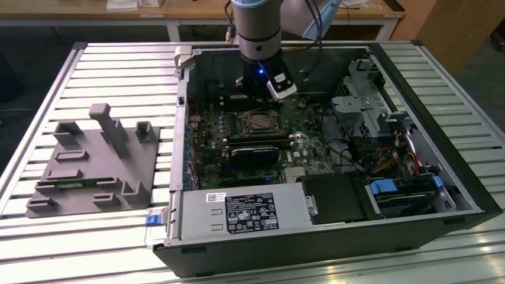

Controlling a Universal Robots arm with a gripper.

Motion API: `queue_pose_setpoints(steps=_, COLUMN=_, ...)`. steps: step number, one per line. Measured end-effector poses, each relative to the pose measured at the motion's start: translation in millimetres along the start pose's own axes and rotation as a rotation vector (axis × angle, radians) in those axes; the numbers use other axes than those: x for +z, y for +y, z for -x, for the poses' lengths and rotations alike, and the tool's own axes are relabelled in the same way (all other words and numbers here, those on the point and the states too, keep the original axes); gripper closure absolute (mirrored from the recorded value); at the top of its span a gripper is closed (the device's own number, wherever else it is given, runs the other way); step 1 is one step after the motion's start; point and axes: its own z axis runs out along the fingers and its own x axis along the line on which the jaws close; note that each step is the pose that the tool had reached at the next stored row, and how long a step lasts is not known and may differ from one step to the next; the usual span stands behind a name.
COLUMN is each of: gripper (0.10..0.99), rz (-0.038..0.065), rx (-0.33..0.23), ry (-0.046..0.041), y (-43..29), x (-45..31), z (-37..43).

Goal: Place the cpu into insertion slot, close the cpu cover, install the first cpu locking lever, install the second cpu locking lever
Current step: 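Install the first cpu locking lever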

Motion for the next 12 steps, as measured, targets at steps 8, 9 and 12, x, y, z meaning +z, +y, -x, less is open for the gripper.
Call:
queue_pose_setpoints(steps=8, gripper=0.980, rz=-0.005, rx=0.034, ry=-0.0061, y=2.5, x=2.5, z=-4.1)
queue_pose_setpoints(steps=9, gripper=0.980, rz=-0.006, rx=0.039, ry=-0.0070, y=3.0, x=3.1, z=-4.2)
queue_pose_setpoints(steps=12, gripper=0.980, rz=-0.008, rx=0.053, ry=-0.0094, y=5.1, x=4.5, z=-4.8)
